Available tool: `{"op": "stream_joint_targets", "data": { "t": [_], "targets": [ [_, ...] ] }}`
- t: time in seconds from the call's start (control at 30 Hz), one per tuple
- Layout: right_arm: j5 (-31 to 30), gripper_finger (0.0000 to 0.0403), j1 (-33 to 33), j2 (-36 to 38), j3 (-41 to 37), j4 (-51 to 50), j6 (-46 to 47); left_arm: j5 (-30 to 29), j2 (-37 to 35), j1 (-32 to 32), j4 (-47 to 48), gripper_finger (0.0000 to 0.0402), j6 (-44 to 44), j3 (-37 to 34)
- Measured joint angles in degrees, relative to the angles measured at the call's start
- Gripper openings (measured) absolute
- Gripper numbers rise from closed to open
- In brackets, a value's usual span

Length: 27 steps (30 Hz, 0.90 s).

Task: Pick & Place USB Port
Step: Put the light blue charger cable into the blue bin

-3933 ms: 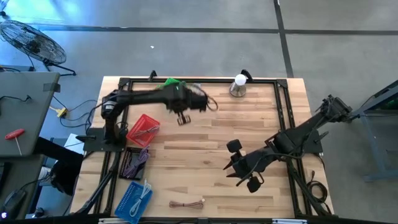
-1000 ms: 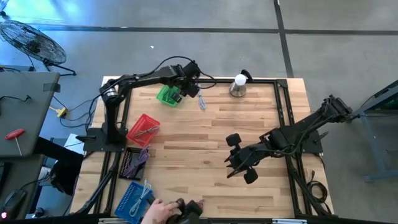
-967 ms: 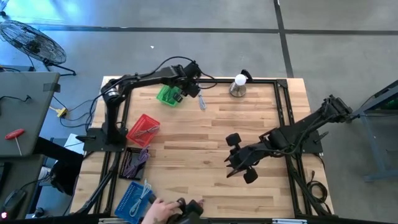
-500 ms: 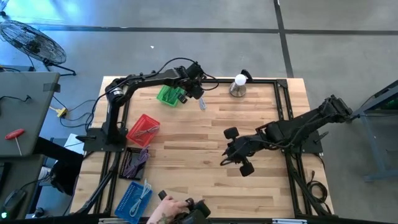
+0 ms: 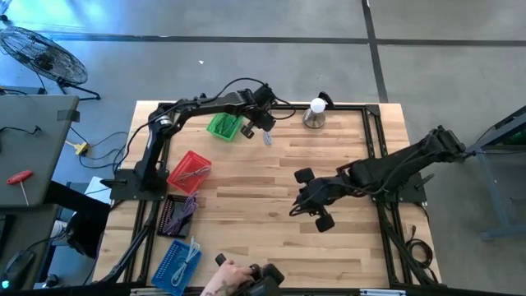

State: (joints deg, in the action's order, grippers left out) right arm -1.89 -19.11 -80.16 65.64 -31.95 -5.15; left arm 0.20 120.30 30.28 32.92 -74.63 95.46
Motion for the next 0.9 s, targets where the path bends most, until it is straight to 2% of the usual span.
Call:
{"op": "stream_joint_targets", "data": {
  "t": [0.17,0.27,0.33,0.47,0.53,0.67,0.83,0.9],
  "targets": [
    [0.55,0.0078,0.38,0.00,-3.13,1.78,-0.31,-6.14,-0.52,-0.67,1.32,0.0011,3.55,0.00],
    [-0.39,0.0078,0.54,0.00,-4.01,3.57,-0.28,-8.42,-0.62,-1.82,7.57,0.0011,8.91,0.73],
    [-2.08,0.0078,0.52,0.00,-4.05,3.56,-0.21,-4.19,-1.33,-3.11,14.00,0.0011,14.57,2.25],
    [-4.84,0.0078,0.48,0.65,-3.92,3.75,0.59,12.41,-5.84,-6.94,23.72,0.0011,24.74,5.77],
    [-6.17,0.0078,0.47,1.44,-3.87,4.41,1.80,15.60,-9.12,-9.57,25.47,0.0011,29.43,6.18],
    [-12.37,0.0078,0.44,2.95,-3.84,4.43,5.72,11.81,-17.14,-17.20,27.50,0.0011,36.34,6.16],
    [-26.74,0.0078,3.06,3.82,-3.81,6.89,7.69,2.36,-26.77,-29.64,27.30,0.0011,50.96,6.16],
    [-26.24,0.0078,6.10,3.65,-3.81,9.38,7.43,-1.27,-30.49,-34.86,27.26,0.0011,57.06,6.16]
  ]
}}
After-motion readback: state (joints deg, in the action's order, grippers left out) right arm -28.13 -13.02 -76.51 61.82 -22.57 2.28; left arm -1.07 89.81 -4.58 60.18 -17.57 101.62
